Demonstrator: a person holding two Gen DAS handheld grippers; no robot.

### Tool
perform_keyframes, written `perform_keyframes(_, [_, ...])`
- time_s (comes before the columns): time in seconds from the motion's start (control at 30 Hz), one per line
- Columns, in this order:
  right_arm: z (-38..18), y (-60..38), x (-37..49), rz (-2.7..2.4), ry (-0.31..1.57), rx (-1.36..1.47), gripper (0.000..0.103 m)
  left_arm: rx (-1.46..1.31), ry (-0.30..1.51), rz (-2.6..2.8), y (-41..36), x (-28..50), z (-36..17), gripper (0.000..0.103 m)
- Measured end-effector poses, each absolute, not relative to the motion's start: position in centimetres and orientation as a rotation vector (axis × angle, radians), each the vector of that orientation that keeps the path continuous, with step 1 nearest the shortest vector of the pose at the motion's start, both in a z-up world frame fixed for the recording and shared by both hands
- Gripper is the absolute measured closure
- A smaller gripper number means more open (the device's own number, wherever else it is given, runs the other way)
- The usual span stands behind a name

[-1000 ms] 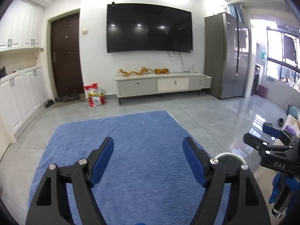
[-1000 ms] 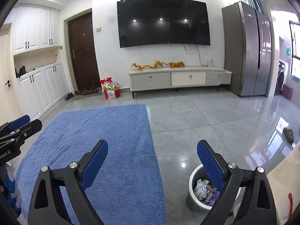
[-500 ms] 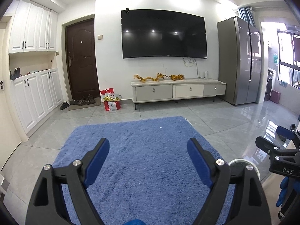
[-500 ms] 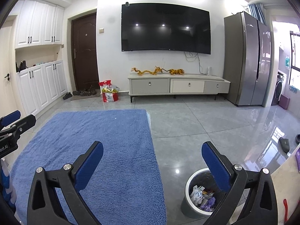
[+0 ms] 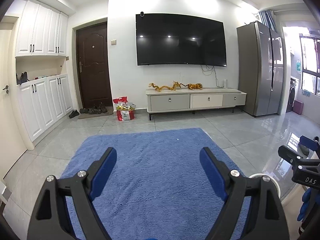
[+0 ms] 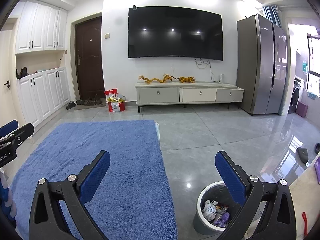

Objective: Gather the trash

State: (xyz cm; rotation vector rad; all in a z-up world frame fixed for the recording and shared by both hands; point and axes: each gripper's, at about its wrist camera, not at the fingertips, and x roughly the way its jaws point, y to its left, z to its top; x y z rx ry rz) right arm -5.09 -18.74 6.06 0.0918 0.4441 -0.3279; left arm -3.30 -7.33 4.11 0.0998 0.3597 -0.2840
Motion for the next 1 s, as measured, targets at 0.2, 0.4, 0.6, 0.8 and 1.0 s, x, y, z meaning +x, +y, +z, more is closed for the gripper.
perform_keyframes(0.2, [6.3,-18.6,-5.0,-0.328,0.436,0.079,0.000,0.088,0.366,-0.285,-7.0,-3.2,4.0,0.018])
perform_keyframes(0.4, [6.3,-18.4,-5.0,-0.328,0.437,0.076,0.000,0.091,0.364,-0.282,-6.7,-3.2,3.9,0.018])
perform_keyframes(0.6, [6.2,-18.4,-5.0,-0.331,0.434,0.072,0.000,0.090,0.369,-0.276,-6.3,-3.0,3.8,0.018])
perform_keyframes(0.8, [6.1,-18.4,-5.1,-0.331,0.436,0.070,0.000,0.089,0.379,-0.278,-6.0,-3.0,3.7,0.018])
perform_keyframes(1.0, [6.1,-18.5,-5.1,-0.331,0.436,0.070,0.000,0.089,0.390,-0.282,-5.7,-2.8,3.6,0.018])
